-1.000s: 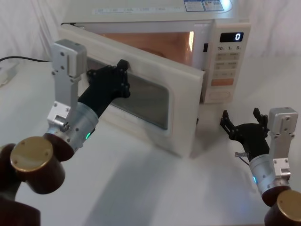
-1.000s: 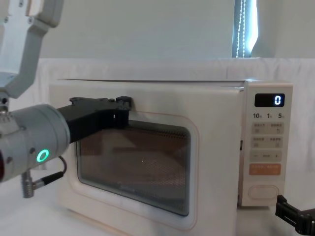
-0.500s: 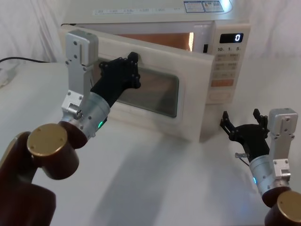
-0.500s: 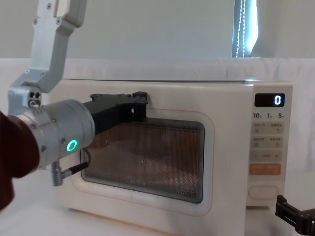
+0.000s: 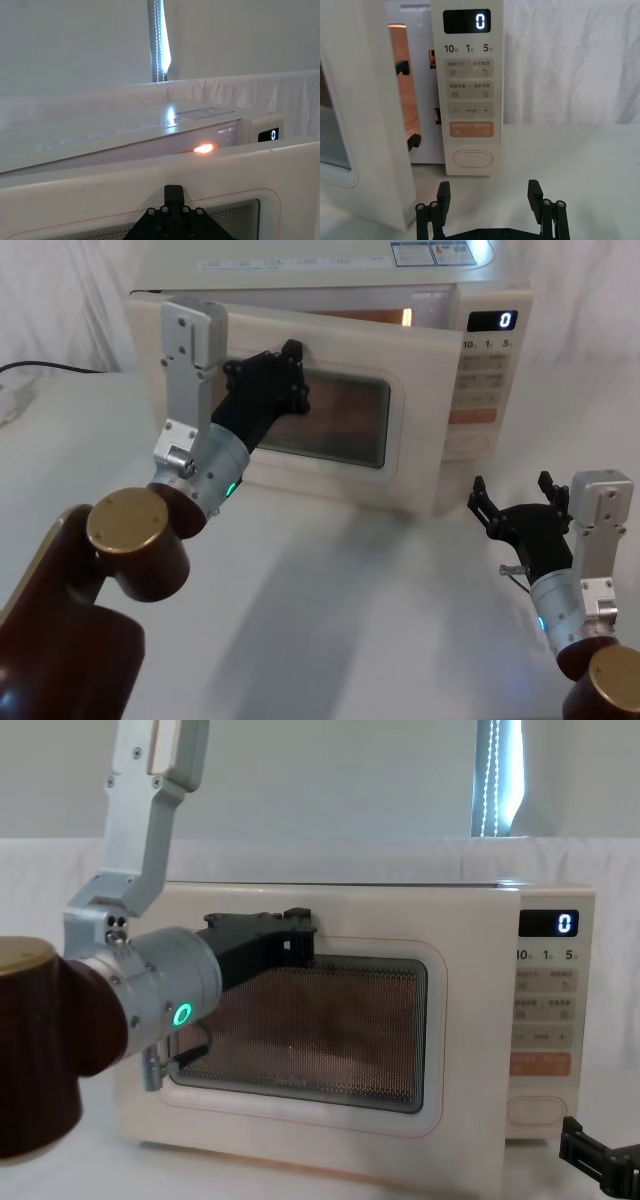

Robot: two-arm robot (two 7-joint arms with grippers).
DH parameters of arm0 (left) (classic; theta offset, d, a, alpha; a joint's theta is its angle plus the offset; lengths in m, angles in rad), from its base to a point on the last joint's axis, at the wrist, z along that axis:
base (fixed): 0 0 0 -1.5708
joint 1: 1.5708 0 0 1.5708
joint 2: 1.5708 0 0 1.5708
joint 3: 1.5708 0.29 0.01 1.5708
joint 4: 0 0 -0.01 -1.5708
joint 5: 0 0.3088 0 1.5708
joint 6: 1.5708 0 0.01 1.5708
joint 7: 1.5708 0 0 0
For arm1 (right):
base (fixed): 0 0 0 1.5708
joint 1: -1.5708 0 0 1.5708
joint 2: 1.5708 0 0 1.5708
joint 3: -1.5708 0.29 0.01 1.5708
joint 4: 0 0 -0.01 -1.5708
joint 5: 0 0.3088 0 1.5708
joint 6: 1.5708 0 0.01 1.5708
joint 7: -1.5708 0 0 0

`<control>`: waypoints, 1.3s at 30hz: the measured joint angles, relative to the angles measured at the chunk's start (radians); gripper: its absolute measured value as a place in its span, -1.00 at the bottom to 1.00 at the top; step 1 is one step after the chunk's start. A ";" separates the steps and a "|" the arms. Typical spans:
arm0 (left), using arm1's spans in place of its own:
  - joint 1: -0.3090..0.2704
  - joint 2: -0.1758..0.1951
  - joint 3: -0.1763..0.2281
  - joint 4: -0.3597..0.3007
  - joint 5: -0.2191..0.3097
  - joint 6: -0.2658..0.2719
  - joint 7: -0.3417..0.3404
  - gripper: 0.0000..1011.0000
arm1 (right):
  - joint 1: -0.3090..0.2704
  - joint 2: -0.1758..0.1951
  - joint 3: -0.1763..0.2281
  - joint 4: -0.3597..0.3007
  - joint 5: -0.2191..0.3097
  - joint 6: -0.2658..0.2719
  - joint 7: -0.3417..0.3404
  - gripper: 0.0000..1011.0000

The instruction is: Press the button to open the microwave door with one hand; close the microwave door with the other hand.

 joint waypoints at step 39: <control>-0.082 -0.045 -0.003 0.106 0.024 -0.017 0.010 -1.00 | 0.000 0.000 0.000 0.000 0.000 0.000 0.000 0.98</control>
